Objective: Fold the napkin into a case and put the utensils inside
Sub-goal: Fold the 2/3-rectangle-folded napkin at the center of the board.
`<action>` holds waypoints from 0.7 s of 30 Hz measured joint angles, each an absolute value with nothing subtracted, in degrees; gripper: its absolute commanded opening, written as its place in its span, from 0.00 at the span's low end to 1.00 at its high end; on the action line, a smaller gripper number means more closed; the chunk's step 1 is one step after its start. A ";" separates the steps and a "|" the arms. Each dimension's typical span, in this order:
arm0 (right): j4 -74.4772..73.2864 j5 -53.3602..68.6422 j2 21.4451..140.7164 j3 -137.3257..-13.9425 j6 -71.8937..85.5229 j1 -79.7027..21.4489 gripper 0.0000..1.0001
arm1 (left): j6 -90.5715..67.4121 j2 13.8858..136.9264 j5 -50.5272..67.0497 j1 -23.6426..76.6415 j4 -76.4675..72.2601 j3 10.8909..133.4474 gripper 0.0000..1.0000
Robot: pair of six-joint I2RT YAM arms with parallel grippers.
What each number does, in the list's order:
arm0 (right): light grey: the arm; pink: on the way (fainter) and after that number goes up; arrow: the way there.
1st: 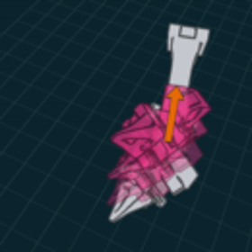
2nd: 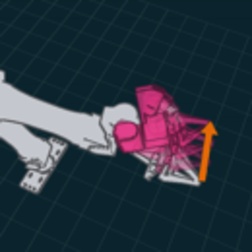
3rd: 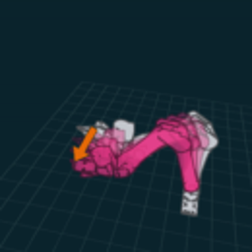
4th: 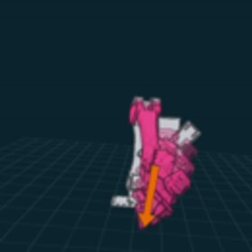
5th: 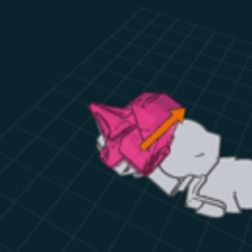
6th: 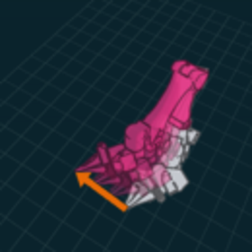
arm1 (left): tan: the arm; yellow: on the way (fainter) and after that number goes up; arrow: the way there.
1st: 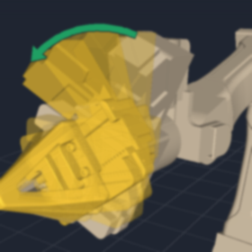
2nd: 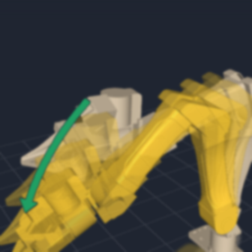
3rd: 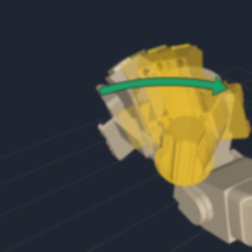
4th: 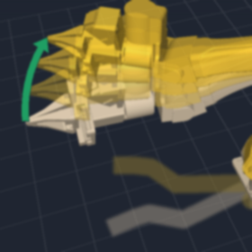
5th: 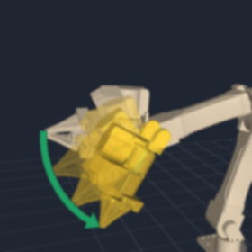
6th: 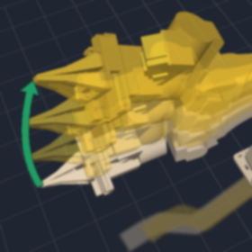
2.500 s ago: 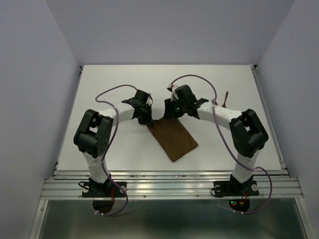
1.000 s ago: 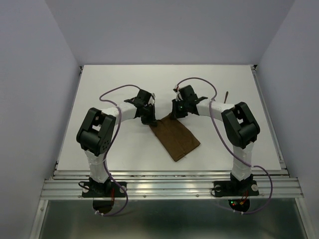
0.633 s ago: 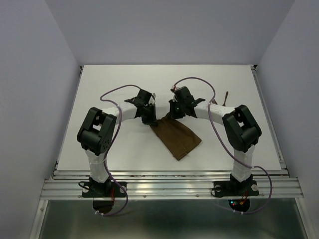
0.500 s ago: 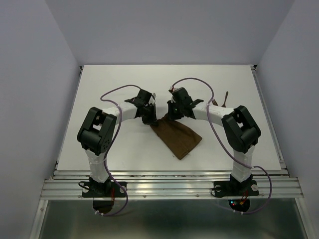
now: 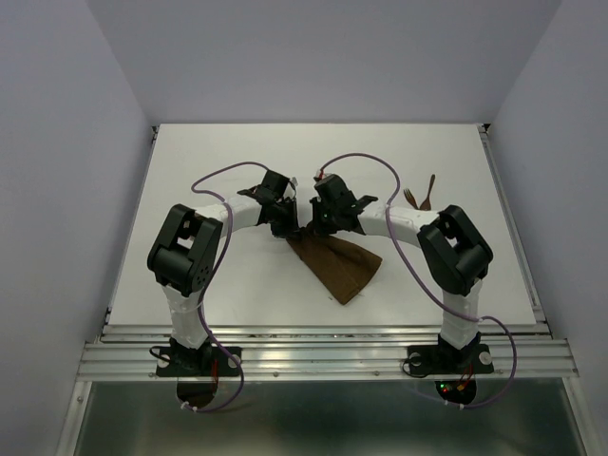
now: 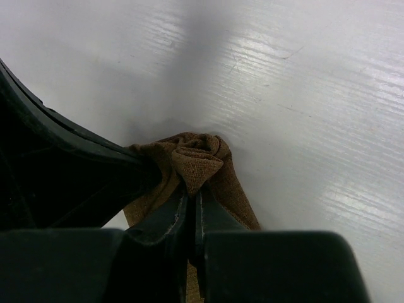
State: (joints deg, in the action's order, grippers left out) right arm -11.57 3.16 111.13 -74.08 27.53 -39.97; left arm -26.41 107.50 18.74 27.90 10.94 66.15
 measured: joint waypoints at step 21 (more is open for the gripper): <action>-11.62 -2.85 107.63 -74.06 32.42 -41.36 0.01 | -26.61 107.96 19.73 27.90 9.23 65.98 0.00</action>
State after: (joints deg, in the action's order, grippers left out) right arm -11.62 -2.85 107.63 -74.06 32.42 -41.36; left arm -26.61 107.96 19.73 27.90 9.23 65.98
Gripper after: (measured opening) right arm 0.077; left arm 0.058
